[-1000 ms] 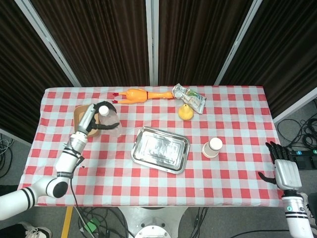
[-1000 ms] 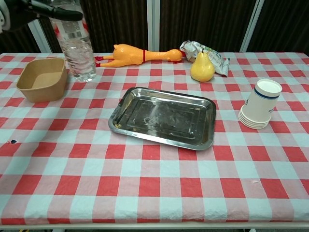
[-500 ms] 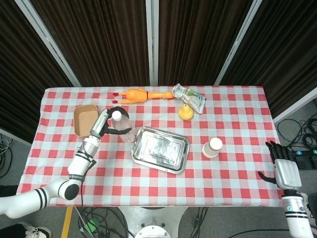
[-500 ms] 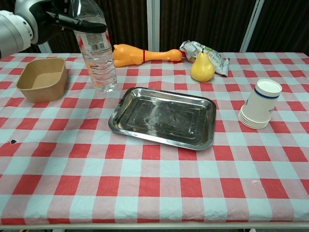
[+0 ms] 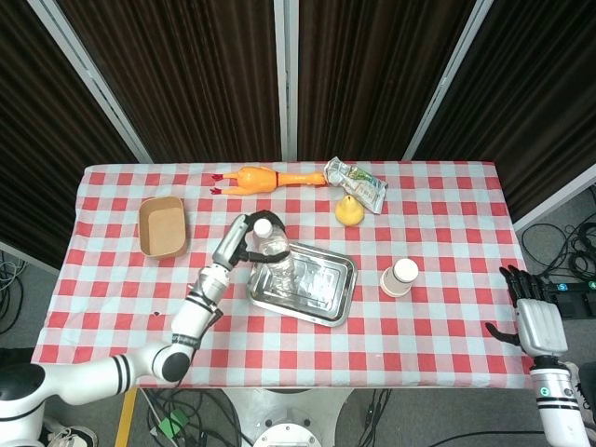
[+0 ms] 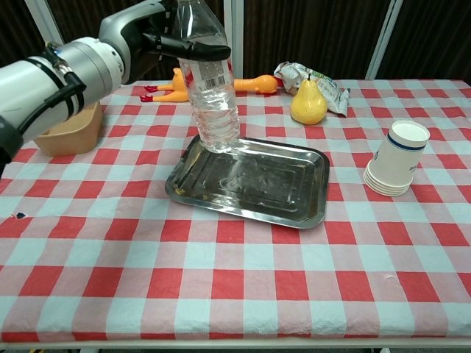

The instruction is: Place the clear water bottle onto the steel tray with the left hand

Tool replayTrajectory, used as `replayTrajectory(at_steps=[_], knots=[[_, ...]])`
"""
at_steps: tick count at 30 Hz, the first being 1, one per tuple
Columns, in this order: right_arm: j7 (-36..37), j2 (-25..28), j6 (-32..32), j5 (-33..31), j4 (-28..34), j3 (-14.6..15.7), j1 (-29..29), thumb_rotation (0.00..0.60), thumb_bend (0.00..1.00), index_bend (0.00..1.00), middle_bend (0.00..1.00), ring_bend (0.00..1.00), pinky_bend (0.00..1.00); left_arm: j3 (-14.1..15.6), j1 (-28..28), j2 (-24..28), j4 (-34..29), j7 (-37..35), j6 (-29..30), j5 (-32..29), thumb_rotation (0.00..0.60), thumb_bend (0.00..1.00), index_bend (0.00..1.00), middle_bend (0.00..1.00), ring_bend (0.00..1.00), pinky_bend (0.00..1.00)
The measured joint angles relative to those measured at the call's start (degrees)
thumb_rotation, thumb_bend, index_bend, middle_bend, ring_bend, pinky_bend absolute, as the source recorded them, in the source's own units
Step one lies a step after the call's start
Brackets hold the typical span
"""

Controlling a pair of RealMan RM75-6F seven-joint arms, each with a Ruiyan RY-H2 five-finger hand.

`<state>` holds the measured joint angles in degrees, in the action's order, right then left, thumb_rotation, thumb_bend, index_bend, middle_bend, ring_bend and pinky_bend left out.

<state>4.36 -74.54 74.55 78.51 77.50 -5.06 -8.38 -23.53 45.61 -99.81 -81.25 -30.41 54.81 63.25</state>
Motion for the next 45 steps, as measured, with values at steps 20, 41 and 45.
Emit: replayTrajectory(at_steps=[20,41,45], knots=[[0.8,0.2,-0.7,-0.2,0.0,0.0,-0.2,0.600,0.10,0.03,0.03,0.00,0.00,3.9,-2.0,-6.0,6.3,-2.3,3.0,5.7,0.600,0.24,0.55,0.63,0.55,0.53],[1.1,0.4,-1.6,-0.6,0.3,0.0,-0.4,0.600,0.10,0.03,0.03,0.00,0.00,6.3,-3.6,-6.1,7.7,-7.6,2.7,10.8,0.600,0.01,0.20,0.28,0.22,0.26],[1.1,0.4,-1.6,-0.6,0.4,0.0,-0.5,0.600,0.10,0.03,0.03,0.00,0.00,5.2,-3.4,-5.8,7.0,-8.2,3.2,11.1,0.600,0.00,0.17,0.25,0.20,0.24]])
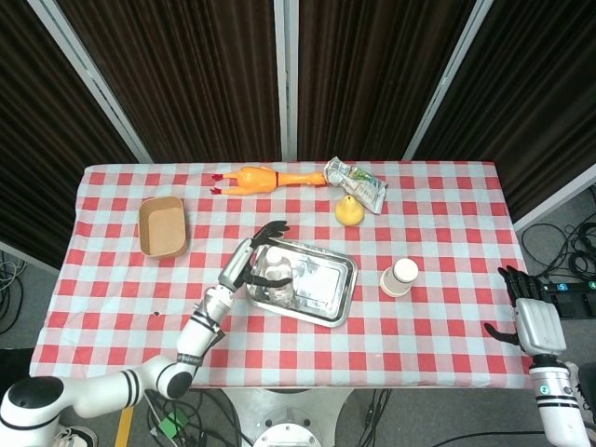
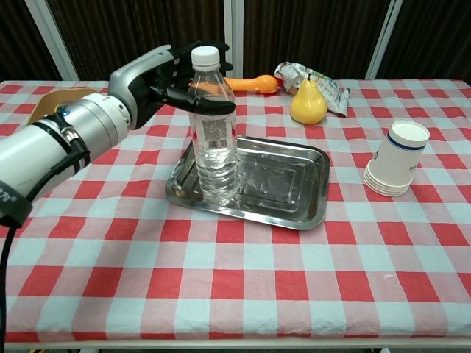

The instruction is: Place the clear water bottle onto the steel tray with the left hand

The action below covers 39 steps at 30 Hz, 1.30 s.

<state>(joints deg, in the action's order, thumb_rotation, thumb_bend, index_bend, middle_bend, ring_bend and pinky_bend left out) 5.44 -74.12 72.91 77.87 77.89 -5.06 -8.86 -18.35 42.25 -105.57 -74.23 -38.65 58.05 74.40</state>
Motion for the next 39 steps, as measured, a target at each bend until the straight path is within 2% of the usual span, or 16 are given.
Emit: replayTrajectory(at_steps=[8,17,20,22,26,30,32,35,39], knots=[[0.3,0.0,0.0,0.0,-0.2,0.0,0.1,0.600,0.10,0.03,0.03,0.00,0.00,-2.6,0.3,3.3,-6.0,0.9,0.8,-0.2,0.600,0.00,0.17,0.25,0.20,0.24],[0.4,-0.1,0.0,-0.2,-0.6,0.0,0.1,0.600,0.10,0.03,0.03,0.00,0.00,-10.3,0.8,13.1,-18.7,5.7,1.1,-4.2,0.600,0.00,0.17,0.25,0.20,0.24],[0.3,-0.2,0.1,0.1,-0.4,0.1,0.1,0.600,0.10,0.03,0.03,0.00,0.00,-12.1,1.2,15.3,-19.2,8.9,1.3,-6.1,0.600,0.02,0.18,0.27,0.20,0.25],[0.2,-0.2,0.2,0.3,-0.3,0.2,0.1,0.600,0.10,0.03,0.03,0.00,0.00,-12.1,1.5,15.8,-17.3,11.1,1.7,-6.2,0.600,0.10,0.20,0.28,0.20,0.25],[0.0,-0.2,0.3,0.2,-0.3,0.0,0.1,0.600,0.10,0.03,0.03,0.00,0.00,-10.0,1.7,16.2,-8.8,15.4,3.4,-3.3,0.600,0.21,0.23,0.28,0.20,0.25],[-0.1,-0.3,0.1,-0.2,-0.6,-0.1,0.0,0.600,0.10,0.03,0.03,0.00,0.00,-6.4,1.3,16.6,4.9,19.7,5.1,0.2,0.600,0.27,0.26,0.27,0.20,0.27],[-0.1,-0.4,0.0,-0.3,-0.8,-0.1,0.0,0.600,0.10,0.03,0.03,0.00,0.00,-4.4,0.8,17.0,10.9,21.6,5.6,1.4,0.600,0.27,0.26,0.26,0.20,0.26],[-0.2,-0.6,-0.1,-0.4,-0.9,-0.1,-0.1,0.600,0.10,0.03,0.03,0.00,0.00,0.1,-1.0,18.5,18.8,25.9,6.9,4.2,0.600,0.25,0.26,0.26,0.19,0.25],[-0.3,-0.8,-0.2,-0.3,-1.3,0.0,-0.1,0.600,0.10,0.03,0.03,0.00,0.00,7.1,-5.2,21.8,21.1,33.7,9.8,8.0,0.600,0.19,0.26,0.25,0.17,0.23]])
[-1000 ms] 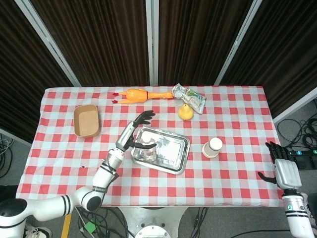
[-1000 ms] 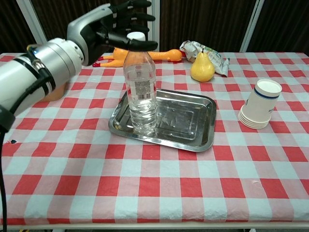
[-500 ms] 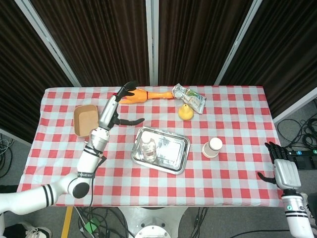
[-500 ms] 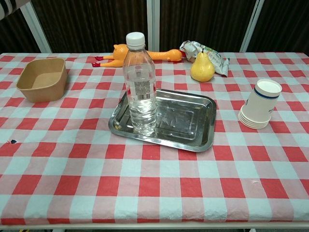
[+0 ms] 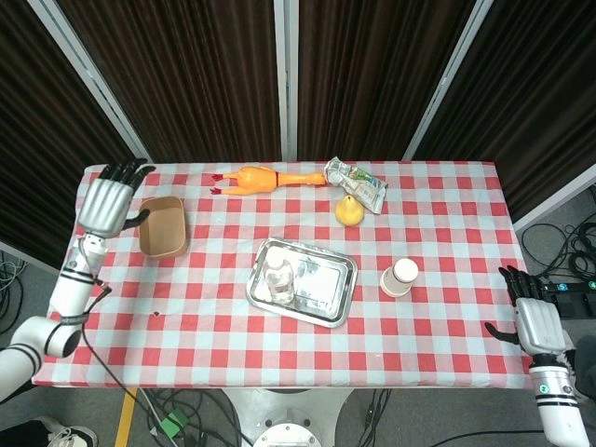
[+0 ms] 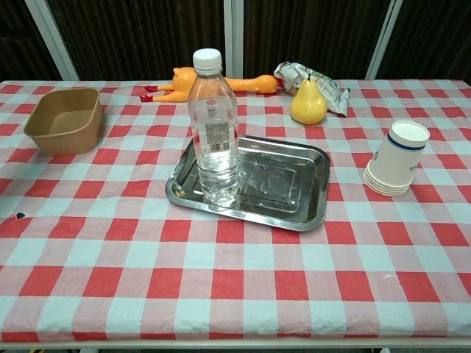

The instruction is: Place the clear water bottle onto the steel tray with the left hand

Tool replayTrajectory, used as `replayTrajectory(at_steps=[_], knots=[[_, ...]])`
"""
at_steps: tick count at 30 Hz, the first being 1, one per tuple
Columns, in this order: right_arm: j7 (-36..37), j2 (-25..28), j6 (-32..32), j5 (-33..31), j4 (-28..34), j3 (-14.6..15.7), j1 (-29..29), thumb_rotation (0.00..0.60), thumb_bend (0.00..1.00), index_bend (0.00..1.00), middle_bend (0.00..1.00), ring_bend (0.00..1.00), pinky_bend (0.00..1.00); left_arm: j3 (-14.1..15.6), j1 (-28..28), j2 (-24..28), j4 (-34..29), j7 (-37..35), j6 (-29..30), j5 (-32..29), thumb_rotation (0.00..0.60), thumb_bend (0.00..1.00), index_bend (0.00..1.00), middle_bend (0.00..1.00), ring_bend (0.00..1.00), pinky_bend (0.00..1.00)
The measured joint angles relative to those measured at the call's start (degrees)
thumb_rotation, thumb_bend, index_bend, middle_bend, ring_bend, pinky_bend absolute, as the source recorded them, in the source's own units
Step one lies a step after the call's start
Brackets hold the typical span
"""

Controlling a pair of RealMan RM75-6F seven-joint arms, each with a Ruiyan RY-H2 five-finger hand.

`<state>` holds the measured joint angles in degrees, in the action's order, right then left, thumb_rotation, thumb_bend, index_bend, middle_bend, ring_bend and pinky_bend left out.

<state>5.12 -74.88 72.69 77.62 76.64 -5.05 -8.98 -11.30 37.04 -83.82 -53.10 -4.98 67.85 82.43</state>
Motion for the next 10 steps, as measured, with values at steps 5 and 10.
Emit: replayTrajectory(at_steps=[5,10], knots=[[0.2,-0.3,-0.2,-0.1,-0.7,0.0,-0.1,0.600,0.10,0.03,0.03,0.00,0.00,2.7,-4.1,3.1,-6.0,7.8,2.2,0.7,0.600,0.17,0.26,0.25,0.17,0.22],[0.0,-0.5,-0.3,-0.1,-0.8,0.0,-0.1,0.600,0.10,0.03,0.03,0.00,0.00,3.4,-7.2,6.0,-15.7,12.5,2.6,-1.8,0.600,0.17,0.26,0.25,0.17,0.22]])
